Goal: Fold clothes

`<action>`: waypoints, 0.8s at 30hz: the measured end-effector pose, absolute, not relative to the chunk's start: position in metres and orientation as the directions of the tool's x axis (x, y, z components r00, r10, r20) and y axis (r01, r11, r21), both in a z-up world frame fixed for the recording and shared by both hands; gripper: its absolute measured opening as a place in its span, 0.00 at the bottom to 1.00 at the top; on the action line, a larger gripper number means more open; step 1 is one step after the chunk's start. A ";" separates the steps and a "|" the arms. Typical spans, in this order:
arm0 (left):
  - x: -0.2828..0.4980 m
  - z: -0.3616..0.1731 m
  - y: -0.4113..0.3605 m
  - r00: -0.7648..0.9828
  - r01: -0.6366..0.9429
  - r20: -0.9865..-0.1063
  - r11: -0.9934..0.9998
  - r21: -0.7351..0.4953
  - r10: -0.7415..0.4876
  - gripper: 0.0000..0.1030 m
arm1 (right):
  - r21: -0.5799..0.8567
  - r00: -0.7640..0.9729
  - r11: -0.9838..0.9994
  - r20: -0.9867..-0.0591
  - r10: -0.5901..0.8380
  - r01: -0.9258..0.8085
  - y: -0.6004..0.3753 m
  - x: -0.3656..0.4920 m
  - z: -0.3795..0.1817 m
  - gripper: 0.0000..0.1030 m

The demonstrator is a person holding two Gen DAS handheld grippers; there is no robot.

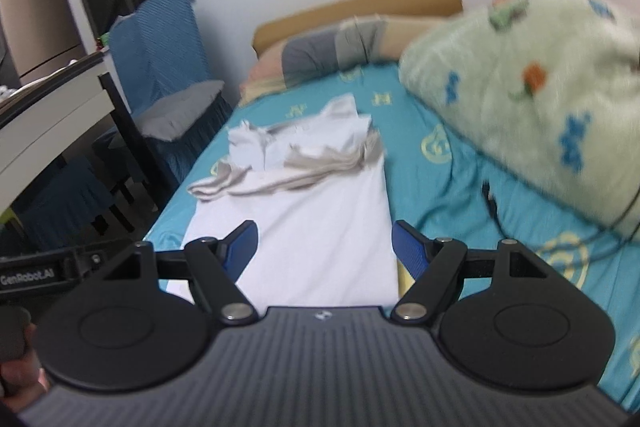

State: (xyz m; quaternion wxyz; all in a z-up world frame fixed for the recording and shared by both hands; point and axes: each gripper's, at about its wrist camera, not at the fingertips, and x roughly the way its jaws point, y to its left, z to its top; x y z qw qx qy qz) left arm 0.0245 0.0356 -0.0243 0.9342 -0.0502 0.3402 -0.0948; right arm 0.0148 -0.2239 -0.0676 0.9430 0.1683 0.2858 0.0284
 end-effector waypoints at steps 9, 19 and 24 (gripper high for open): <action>0.043 -0.046 0.051 0.634 0.053 -0.721 0.945 -0.322 -0.281 0.96 | 0.654 0.714 0.737 -0.598 0.364 0.172 -0.243 0.024 -0.119 0.74; 0.080 -0.106 0.070 0.433 -0.185 -0.724 0.733 -0.654 -0.537 0.97 | 0.829 0.712 0.399 -0.548 0.439 0.392 -0.265 0.049 -0.186 0.68; 0.098 -0.136 0.058 0.377 -0.231 -0.669 0.635 -0.737 -0.640 0.97 | 0.822 0.737 0.401 -0.553 0.389 0.405 -0.267 0.067 -0.194 0.30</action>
